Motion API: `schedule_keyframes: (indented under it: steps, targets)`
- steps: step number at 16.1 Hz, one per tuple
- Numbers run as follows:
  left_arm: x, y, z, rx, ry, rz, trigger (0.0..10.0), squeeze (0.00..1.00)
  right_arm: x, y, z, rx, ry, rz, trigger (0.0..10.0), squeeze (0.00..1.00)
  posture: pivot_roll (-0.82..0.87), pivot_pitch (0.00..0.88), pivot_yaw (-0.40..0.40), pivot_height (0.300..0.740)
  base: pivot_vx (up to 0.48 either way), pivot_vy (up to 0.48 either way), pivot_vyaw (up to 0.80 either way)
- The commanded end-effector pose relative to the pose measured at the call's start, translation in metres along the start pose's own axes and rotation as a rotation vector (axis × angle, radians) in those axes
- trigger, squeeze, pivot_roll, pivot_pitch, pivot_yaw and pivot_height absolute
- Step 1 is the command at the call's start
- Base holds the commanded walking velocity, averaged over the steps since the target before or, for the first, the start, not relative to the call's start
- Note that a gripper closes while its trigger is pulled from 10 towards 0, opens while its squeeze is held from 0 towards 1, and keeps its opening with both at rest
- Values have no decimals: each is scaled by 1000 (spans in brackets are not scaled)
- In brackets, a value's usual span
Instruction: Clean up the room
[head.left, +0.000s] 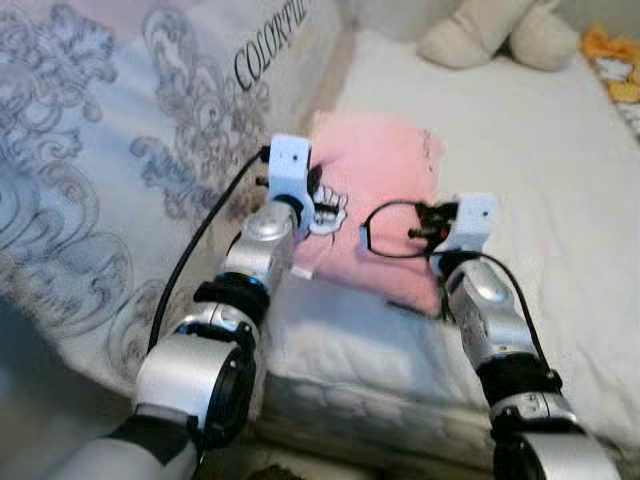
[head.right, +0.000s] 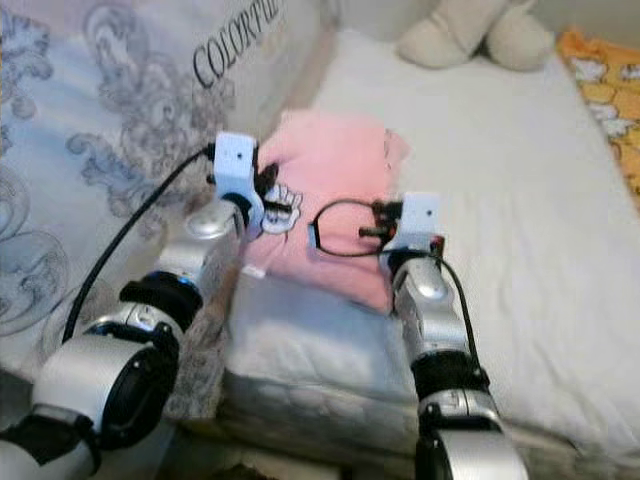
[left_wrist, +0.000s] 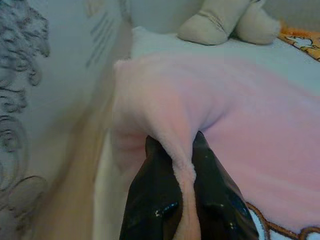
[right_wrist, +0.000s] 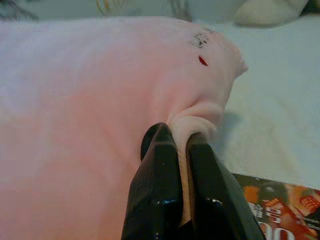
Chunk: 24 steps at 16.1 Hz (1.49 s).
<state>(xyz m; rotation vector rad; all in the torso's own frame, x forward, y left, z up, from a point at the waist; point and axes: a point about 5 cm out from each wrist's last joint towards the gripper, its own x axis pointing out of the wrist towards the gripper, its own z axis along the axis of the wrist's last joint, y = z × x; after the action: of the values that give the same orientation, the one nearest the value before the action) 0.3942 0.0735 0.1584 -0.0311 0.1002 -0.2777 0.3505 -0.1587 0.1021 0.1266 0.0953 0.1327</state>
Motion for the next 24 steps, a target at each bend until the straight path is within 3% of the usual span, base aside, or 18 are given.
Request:
schedule_keyframes:
  steps: [1,5,9,13,15,17,20,24]
  targets:
    - [4,-1,16,-9,-53,16,10000,0,2,-15,3,-46,8,-29,0,0,63,0,15,740,0,0,0]
    - [7,2,16,0,-18,59,10000,0,18,-18,11,-168,68,-30,0,0,75,18,22,740,0,0,0]
    - [7,7,13,47,2,89,10000,0,25,-8,8,-214,114,-24,0,0,101,67,23,740,0,0,0]
    - [1,3,-14,108,81,55,10000,0,15,8,-30,-263,245,-28,0,0,84,129,21,740,0,0,0]
    - [3,-6,-9,142,54,13,10000,0,16,22,-32,-262,225,1,0,0,75,144,21,740,0,0,0]
    - [7,-11,7,130,-1,-8,10000,0,22,29,-19,-278,151,7,0,0,72,155,24,740,0,0,0]
    - [13,-20,39,106,-104,-44,10000,0,30,20,10,-256,8,-73,0,0,61,165,28,740,0,0,0]
    - [11,-19,25,81,-60,-49,10000,0,26,6,6,-245,30,-156,0,0,66,174,30,740,0,0,0]
